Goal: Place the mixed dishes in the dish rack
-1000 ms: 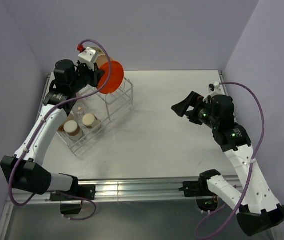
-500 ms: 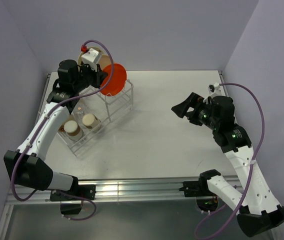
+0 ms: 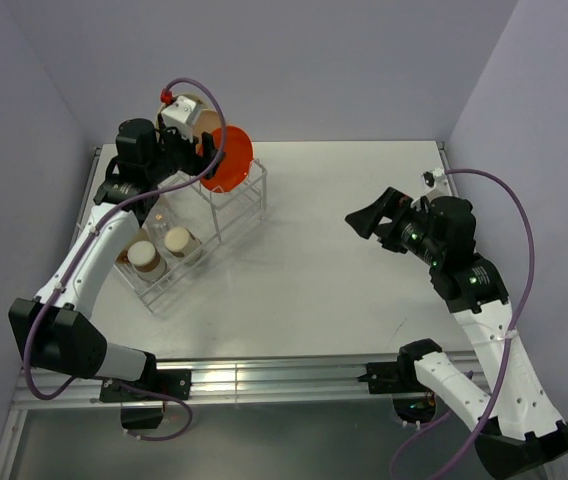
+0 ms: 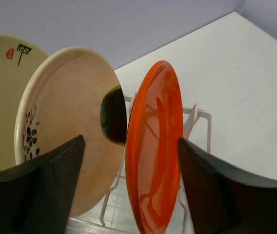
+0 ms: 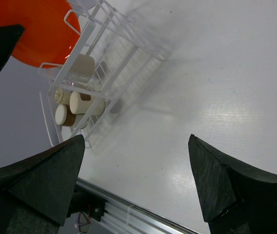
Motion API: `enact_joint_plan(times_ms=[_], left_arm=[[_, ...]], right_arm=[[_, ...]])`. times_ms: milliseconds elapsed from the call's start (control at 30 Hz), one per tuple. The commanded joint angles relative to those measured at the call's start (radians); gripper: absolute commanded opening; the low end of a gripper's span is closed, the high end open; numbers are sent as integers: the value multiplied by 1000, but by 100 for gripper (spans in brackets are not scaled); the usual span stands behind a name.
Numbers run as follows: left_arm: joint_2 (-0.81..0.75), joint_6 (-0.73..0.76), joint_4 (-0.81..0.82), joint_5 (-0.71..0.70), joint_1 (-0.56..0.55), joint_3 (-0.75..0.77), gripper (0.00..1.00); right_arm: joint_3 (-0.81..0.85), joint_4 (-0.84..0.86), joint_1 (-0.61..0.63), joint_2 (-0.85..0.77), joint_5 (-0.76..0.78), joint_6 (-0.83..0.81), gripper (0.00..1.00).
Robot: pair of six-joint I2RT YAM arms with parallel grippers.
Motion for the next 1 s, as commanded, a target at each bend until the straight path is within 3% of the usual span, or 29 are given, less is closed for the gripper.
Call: enact_joint_plan(times_ms=[0, 33, 233, 533, 700, 867, 967], left_arm=[[-63, -6, 5, -18, 3, -13, 87], [-72, -11, 5, -25, 3, -17, 99], [-155, -30, 23, -70, 3, -54, 99], [-324, -127, -63, -8, -5, -54, 99], [-488, -308, -96, -47, -6, -171, 99], [-608, -446, -101, 41, -6, -327, 99], [-715, -577, 7, 93, -6, -465, 99]], right_arm=[[-4, 10, -5, -21, -14, -11, 94], [-3, 6, -5, -23, -14, -11, 94], [-4, -10, -5, -52, -11, -11, 95], [-43, -33, -3, -107, -26, -16, 95], [-130, -33, -5, -139, -53, -42, 98], [-254, 62, -2, -239, -152, -33, 98], [-343, 136, -2, -300, -217, -22, 100]])
